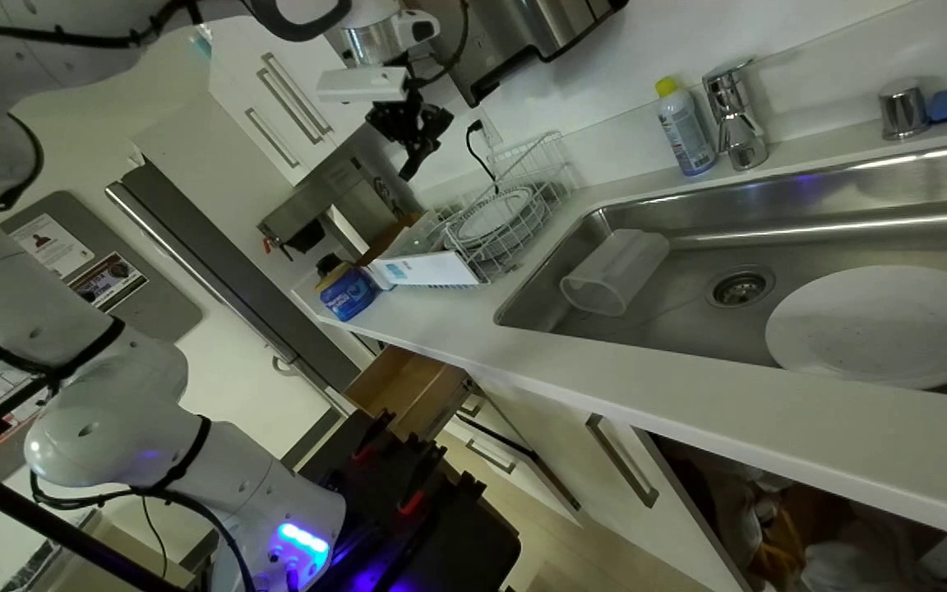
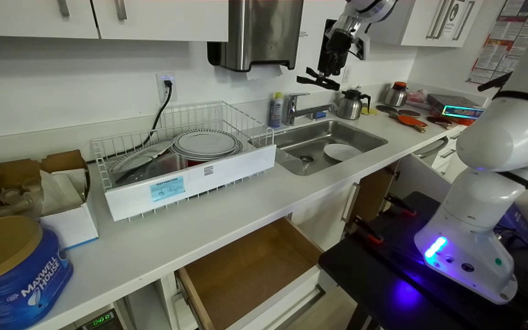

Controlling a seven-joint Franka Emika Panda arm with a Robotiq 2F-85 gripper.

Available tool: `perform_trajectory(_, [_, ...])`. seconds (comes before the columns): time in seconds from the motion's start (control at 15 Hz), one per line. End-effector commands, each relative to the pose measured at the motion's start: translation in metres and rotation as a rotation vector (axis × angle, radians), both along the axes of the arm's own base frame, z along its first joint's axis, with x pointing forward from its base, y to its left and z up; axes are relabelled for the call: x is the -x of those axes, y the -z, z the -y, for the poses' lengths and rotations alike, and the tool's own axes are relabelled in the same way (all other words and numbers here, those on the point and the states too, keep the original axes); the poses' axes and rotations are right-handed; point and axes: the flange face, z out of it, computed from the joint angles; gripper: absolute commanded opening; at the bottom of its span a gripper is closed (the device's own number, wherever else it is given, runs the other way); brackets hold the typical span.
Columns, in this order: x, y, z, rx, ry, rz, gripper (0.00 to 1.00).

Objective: Remove the black tongs from the sink and place them inside the open drawer on the left

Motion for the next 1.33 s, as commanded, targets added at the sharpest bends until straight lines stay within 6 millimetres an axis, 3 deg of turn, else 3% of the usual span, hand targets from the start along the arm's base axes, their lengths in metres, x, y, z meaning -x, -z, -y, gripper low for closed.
perform_trajectory(0.0, [0.045,-0.022,-0.038,-0.100,-0.186,-0.012,0.01])
perform_trajectory(0.27, [0.078,-0.022,-0.092,-0.169,-0.417,-0.098,0.01])
perform_trajectory(0.33, [0.058,-0.024,-0.076,-0.137,-0.336,-0.082,0.03])
perform_trajectory(0.53, [0.068,-0.020,-0.098,-0.151,-0.397,-0.109,0.03])
perform_trajectory(0.73, [0.068,-0.018,-0.094,-0.156,-0.401,-0.104,0.01])
perform_trajectory(0.93, [0.085,-0.016,-0.139,-0.186,-0.540,-0.106,0.01])
perform_trajectory(1.27, [0.149,-0.011,-0.232,-0.251,-0.826,-0.098,0.01])
